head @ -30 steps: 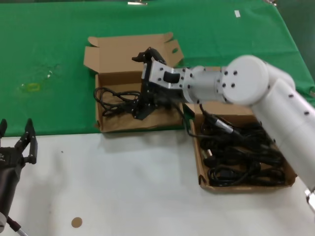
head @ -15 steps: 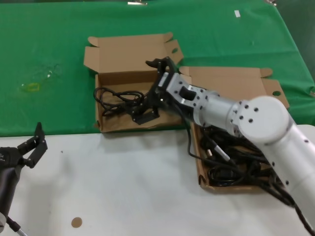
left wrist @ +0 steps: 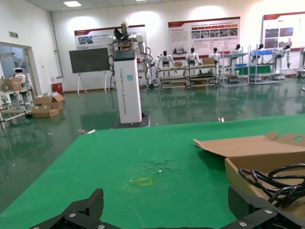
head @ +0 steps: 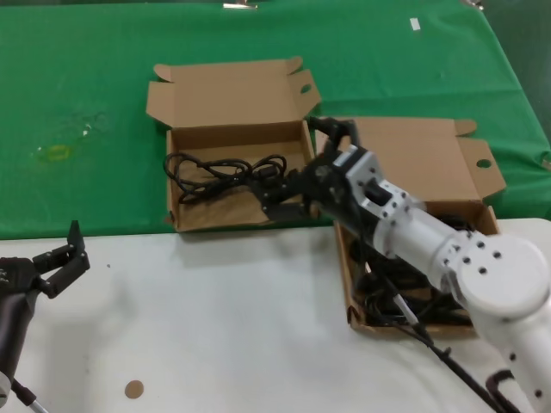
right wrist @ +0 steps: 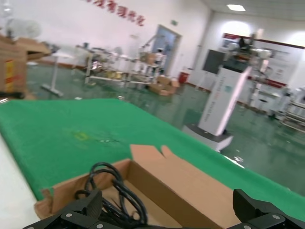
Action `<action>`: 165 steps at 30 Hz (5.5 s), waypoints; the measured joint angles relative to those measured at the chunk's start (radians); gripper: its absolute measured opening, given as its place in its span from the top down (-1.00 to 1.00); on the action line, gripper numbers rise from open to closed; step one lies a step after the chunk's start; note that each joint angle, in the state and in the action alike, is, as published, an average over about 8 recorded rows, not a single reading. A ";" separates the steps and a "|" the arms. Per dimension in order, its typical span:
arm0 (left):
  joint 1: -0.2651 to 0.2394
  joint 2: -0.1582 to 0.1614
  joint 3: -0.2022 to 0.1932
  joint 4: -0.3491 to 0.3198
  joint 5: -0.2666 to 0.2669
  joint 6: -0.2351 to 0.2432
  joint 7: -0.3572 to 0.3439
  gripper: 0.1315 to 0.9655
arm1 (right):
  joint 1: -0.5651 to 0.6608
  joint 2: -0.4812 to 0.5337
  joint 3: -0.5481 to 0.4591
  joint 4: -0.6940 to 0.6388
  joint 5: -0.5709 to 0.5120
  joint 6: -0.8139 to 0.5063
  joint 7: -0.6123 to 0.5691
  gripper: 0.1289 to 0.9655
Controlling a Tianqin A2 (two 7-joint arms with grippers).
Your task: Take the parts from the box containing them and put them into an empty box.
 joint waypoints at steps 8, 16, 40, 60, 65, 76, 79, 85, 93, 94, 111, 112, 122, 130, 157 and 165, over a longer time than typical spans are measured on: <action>0.000 0.000 0.000 0.000 0.000 0.000 0.000 -0.91 | -0.129 0.014 0.068 0.086 0.082 0.092 -0.007 -1.00; 0.000 0.000 0.000 0.000 0.000 0.000 0.000 -1.00 | -0.258 0.028 0.135 0.173 0.165 0.185 -0.014 -1.00; 0.000 0.000 0.000 0.000 0.000 0.000 0.000 -1.00 | -0.455 0.049 0.239 0.304 0.291 0.327 -0.024 -1.00; 0.000 0.000 0.000 0.000 0.000 0.000 0.000 -1.00 | -0.455 0.049 0.239 0.304 0.291 0.327 -0.024 -1.00; 0.000 0.000 0.000 0.000 0.000 0.000 0.000 -1.00 | -0.455 0.049 0.239 0.304 0.291 0.327 -0.024 -1.00; 0.000 0.000 0.000 0.000 0.000 0.000 0.000 -1.00 | -0.455 0.049 0.239 0.304 0.291 0.327 -0.024 -1.00; 0.000 0.000 0.000 0.000 0.000 0.000 0.000 -1.00 | -0.455 0.049 0.239 0.304 0.291 0.327 -0.024 -1.00; 0.000 0.000 0.000 0.000 0.000 0.000 0.000 -1.00 | -0.455 0.049 0.239 0.304 0.291 0.327 -0.024 -1.00; 0.000 0.000 0.000 0.000 0.000 0.000 0.000 -1.00 | -0.455 0.049 0.239 0.304 0.291 0.327 -0.024 -1.00; 0.000 0.000 0.000 0.000 0.000 0.000 0.000 -1.00 | -0.455 0.049 0.239 0.304 0.291 0.327 -0.024 -1.00; 0.000 0.000 0.000 0.000 0.000 0.000 0.000 -1.00 | -0.455 0.049 0.239 0.304 0.291 0.327 -0.024 -1.00; 0.000 0.000 0.000 0.000 0.000 0.000 0.000 -1.00 | -0.455 0.049 0.239 0.304 0.291 0.327 -0.024 -1.00; 0.000 0.000 0.000 0.000 0.000 0.000 0.000 -1.00 | -0.455 0.049 0.239 0.304 0.291 0.327 -0.024 -1.00; 0.000 0.000 0.000 0.000 0.000 0.000 0.000 -1.00 | -0.455 0.049 0.239 0.304 0.291 0.327 -0.024 -1.00; 0.000 0.000 0.000 0.000 0.000 0.000 0.000 -1.00 | -0.455 0.049 0.239 0.304 0.291 0.327 -0.024 -1.00; 0.000 0.000 0.000 0.000 0.000 0.000 0.000 -1.00 | -0.455 0.049 0.239 0.304 0.291 0.327 -0.024 -1.00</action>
